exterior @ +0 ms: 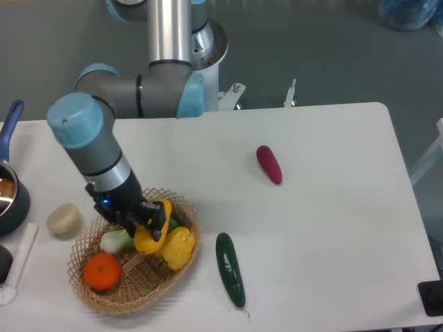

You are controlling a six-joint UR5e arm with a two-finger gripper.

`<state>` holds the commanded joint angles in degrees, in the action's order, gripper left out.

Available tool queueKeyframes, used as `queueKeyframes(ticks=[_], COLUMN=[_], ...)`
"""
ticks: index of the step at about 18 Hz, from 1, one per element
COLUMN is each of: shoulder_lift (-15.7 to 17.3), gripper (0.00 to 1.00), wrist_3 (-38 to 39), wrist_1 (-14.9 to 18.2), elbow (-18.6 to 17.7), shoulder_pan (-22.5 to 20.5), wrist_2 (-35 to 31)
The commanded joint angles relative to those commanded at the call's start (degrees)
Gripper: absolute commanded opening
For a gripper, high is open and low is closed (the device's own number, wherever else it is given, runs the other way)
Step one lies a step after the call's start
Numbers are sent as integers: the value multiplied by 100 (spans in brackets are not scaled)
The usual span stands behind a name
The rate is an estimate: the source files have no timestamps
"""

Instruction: Place the mango in the basket

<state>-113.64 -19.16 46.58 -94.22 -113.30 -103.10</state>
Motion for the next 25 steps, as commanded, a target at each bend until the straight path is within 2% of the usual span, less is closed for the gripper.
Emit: queueKeyframes(ticks=[4, 11, 13, 14, 15, 16, 22, 25], shoulder_lift=[0, -105, -132, -132, -132, -123, 342, 474], gripper=[46, 61, 62, 67, 80, 98, 100, 100], wrist_3=[9, -17, -26, -35, -52, -61, -70, -114], wrist_1=[0, -9, -9, -9, -9, -9, 35, 62], elbow=[-71, -88, -114, -114, -114, -106, -44, 87], shoulder_pan=[141, 167, 167, 168, 176, 185, 168, -16], wrist_2=[-9, -9, -9, -9, -9, 0, 88, 106])
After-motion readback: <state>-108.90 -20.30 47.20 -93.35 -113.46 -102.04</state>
